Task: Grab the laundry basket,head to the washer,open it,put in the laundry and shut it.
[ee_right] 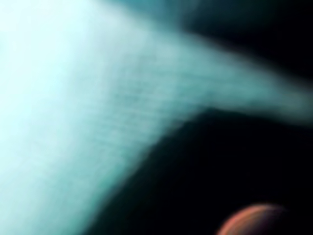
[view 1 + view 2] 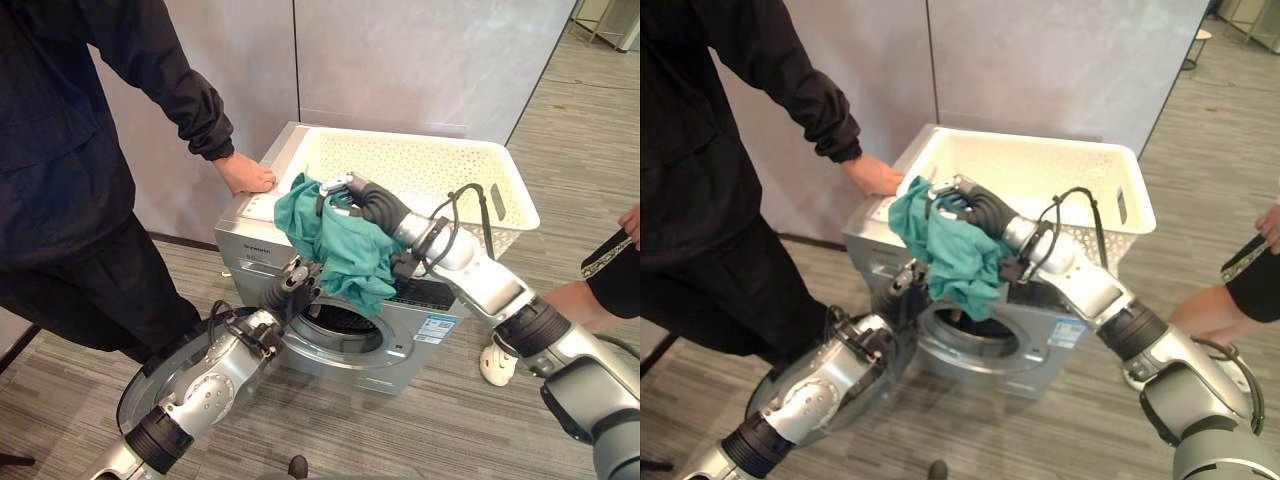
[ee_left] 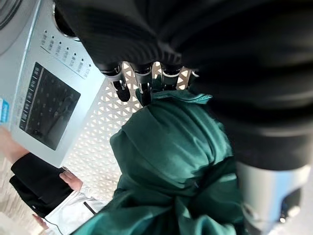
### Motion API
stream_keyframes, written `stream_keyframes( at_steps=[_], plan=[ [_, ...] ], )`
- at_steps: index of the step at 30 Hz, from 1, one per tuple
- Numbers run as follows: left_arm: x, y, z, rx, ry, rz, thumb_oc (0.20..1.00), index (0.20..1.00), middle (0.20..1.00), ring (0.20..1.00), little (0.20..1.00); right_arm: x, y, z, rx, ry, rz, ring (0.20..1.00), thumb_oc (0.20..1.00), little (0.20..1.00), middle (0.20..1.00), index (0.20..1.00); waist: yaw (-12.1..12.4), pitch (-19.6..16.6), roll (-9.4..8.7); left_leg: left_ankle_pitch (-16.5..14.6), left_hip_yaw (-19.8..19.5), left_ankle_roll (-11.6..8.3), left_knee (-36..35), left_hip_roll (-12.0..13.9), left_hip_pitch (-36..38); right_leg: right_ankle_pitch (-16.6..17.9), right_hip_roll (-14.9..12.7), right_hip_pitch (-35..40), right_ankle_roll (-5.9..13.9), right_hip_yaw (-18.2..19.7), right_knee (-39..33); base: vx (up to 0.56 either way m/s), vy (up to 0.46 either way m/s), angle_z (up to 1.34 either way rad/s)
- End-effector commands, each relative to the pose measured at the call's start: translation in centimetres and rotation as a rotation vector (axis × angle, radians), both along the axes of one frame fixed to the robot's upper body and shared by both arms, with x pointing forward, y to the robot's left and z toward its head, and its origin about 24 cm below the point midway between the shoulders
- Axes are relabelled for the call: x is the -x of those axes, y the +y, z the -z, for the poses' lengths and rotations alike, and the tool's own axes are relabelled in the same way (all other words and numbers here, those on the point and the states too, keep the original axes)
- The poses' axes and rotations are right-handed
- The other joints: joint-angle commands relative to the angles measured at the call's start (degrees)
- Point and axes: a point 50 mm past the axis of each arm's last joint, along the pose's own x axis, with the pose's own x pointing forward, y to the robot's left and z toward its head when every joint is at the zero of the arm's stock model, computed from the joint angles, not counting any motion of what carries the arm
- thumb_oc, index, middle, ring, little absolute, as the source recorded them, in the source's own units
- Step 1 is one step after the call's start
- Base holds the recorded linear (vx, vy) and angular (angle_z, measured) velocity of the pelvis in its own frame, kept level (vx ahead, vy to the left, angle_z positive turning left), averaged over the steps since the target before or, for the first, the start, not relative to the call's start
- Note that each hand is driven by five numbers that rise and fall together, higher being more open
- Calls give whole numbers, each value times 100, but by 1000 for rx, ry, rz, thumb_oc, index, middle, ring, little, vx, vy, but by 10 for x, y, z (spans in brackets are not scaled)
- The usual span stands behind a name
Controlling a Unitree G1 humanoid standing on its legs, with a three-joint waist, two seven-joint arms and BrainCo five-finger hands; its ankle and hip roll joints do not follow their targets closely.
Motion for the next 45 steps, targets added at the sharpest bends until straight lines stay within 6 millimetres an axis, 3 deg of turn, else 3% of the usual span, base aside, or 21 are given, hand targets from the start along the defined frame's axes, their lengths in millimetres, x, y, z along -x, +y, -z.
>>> stream_keyframes(
  at_steps=[1,4,5,6,8,13,14,15,23,26,35,40,45],
  plan=[
    [2,-36,-13,9,-85,215,1000,1000,1000,1000,1000,16,42,-37,-87,-94,-210,200,200,200,200,200,-4,-205,-271,-409,-59,-42,18,-81,236,291,-403,-105,409,226,94,0,0,0],
    [2,-40,-12,7,-73,238,1000,1000,1000,1000,1000,20,49,-33,-68,-73,-250,200,200,200,200,200,-17,-208,-264,-402,-72,-47,18,-78,227,287,-398,-101,409,208,83,0,0,0],
    [3,-41,-11,10,-71,242,548,548,548,548,548,21,51,-33,-55,-82,-258,200,200,200,200,200,-20,-208,-264,-402,-78,-48,18,-78,226,287,-399,-101,406,207,79,0,0,0],
    [2,-41,-10,7,-68,243,363,363,363,363,363,22,52,-34,-39,-98,-260,200,200,200,200,200,-19,-209,-264,-402,-79,-50,18,-77,223,291,-398,-99,408,202,74,0,0,0],
    [3,-45,-8,14,-49,258,200,200,200,200,200,22,54,-33,-19,-99,-272,200,200,200,200,200,-17,-210,-270,-393,-82,-55,18,-75,216,295,-396,-106,410,197,71,0,0,0],
    [4,-50,-7,39,-34,280,200,200,200,200,200,23,57,-33,-8,-98,-287,228,228,228,228,228,-20,-207,-272,-399,-84,-54,18,-83,210,297,-397,-112,414,191,62,0,0,0],
    [4,-49,-7,46,-35,269,200,200,200,200,200,22,56,-33,-8,-99,-284,586,586,586,586,586,-15,-204,-273,-401,-85,-48,18,-91,203,300,-400,-118,417,191,59,0,0,0],
    [4,-49,-7,51,-34,266,200,200,200,200,200,22,55,-33,-11,-100,-276,1000,1000,1000,1000,1000,-15,-206,-273,-405,-84,-44,18,-90,199,301,-406,-121,418,189,55,0,0,0],
    [0,-38,-10,20,-69,224,200,200,200,200,200,26,49,-36,24,-136,-273,1000,1000,1000,1000,1000,-39,-221,-283,-431,-63,-31,18,-108,219,312,-427,-114,432,220,61,0,0,0],
    [-5,-21,-14,-27,-118,159,200,200,200,200,200,32,39,-51,136,-283,-246,1000,1000,1000,1000,1000,-60,-243,-288,-446,-42,-24,18,-113,242,317,-435,-108,448,252,73,0,0,0],
    [-8,8,-8,-96,-148,52,200,200,200,200,200,34,9,-79,65,-416,-128,1000,1000,1000,1000,1000,-67,-299,-280,-484,-11,-12,18,-124,302,292,-450,-64,464,266,100,0,0,0],
    [3,42,16,-89,-65,-73,200,200,200,200,200,43,-41,-113,-14,-634,100,1000,1000,1000,1000,1000,-134,-395,-254,-544,16,7,18,-112,409,235,-459,-5,467,305,180,0,0,-2],
    [19,74,25,-165,-64,-148,200,200,200,200,200,62,-86,-123,-8,-787,295,1000,1000,1000,1000,1000,-218,-458,-216,-587,45,24,18,-99,495,191,-440,39,470,360,215,4,-2,-5]
  ],
)
